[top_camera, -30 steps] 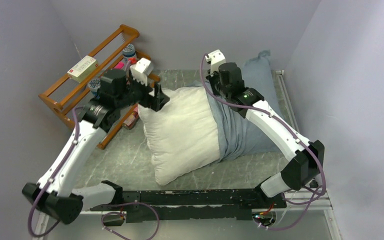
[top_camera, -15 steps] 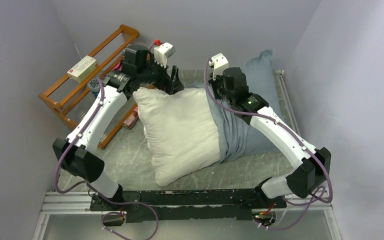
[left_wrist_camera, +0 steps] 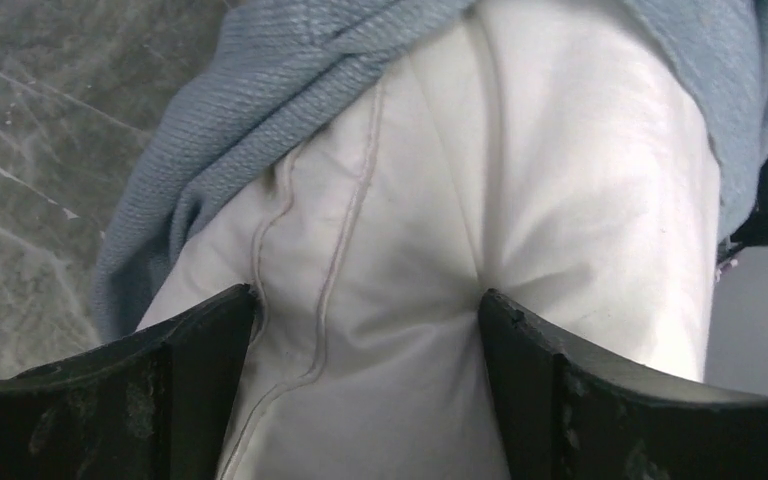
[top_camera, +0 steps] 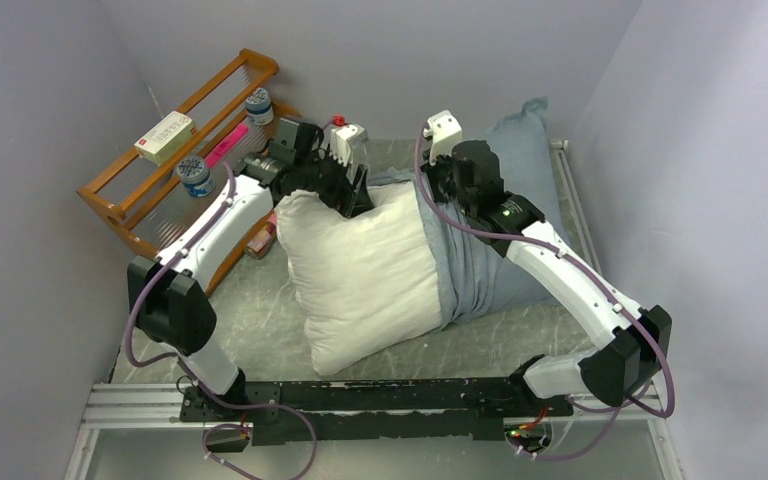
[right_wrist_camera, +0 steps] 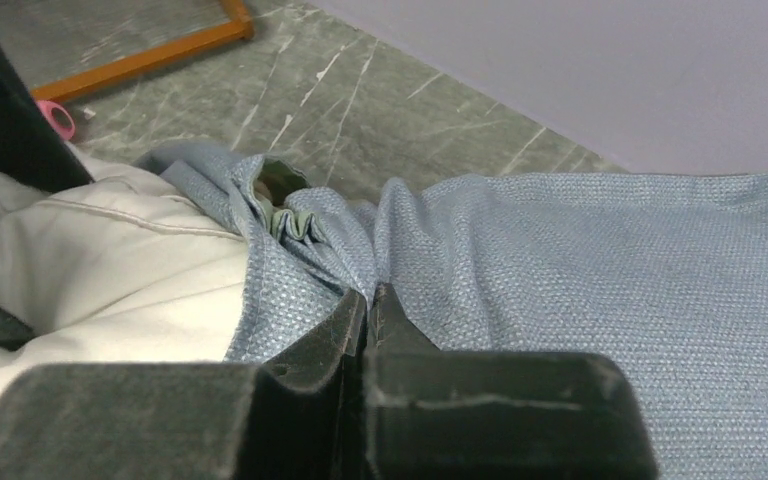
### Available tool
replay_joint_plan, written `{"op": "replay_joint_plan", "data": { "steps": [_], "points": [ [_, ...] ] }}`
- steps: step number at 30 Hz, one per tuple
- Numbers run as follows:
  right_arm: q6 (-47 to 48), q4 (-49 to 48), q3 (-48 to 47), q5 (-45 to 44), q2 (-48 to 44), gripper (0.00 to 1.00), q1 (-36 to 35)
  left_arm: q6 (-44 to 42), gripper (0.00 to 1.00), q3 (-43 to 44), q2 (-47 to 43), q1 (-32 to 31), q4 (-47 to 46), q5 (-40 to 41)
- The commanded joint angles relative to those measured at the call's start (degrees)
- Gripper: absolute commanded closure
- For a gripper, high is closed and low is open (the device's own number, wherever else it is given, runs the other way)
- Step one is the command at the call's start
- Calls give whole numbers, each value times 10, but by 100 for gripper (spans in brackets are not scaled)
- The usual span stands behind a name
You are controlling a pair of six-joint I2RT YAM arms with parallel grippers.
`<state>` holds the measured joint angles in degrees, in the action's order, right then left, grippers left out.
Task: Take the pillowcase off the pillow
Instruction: Remove the pillow from the pillowcase.
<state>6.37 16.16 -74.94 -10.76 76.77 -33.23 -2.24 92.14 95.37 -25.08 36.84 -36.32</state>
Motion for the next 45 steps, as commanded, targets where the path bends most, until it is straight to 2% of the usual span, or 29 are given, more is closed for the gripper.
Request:
{"op": "replay_joint_plan", "data": {
  "steps": [1, 4, 12, 19, 24, 29, 37, 40, 45],
  "points": [
    [3, -74, -8, -18, -28, 100, 1, -21, 16, -34, -62, -23, -2, -77],
    [4, -75, -9, -19, -24, 100, 1, -25, 32, -52, -83, -39, 2, -87],
    [11, -77, -11, -40, -26, 100, 1, 11, 93, -78, -164, -51, -24, -68],
    [27, -66, -36, -116, -22, 100, 6, 45, 95, -76, -250, -52, -25, -24],
    [21, -56, -69, -133, -6, 100, 31, 44, 95, -84, -282, -52, -8, 12],
    [15, -46, -110, -147, 28, 100, 60, 52, 95, -91, -292, -52, 0, 101],
    [-19, -12, -169, -86, 96, 100, 90, 68, 95, -143, -286, -50, 6, 286],
    [-20, -7, -174, -49, 131, 100, 91, 82, 95, -182, -285, -46, -13, 312],
    [-38, -52, -119, 11, 164, 100, 90, 100, 95, -234, -261, -29, -42, 360]
  ]
}}
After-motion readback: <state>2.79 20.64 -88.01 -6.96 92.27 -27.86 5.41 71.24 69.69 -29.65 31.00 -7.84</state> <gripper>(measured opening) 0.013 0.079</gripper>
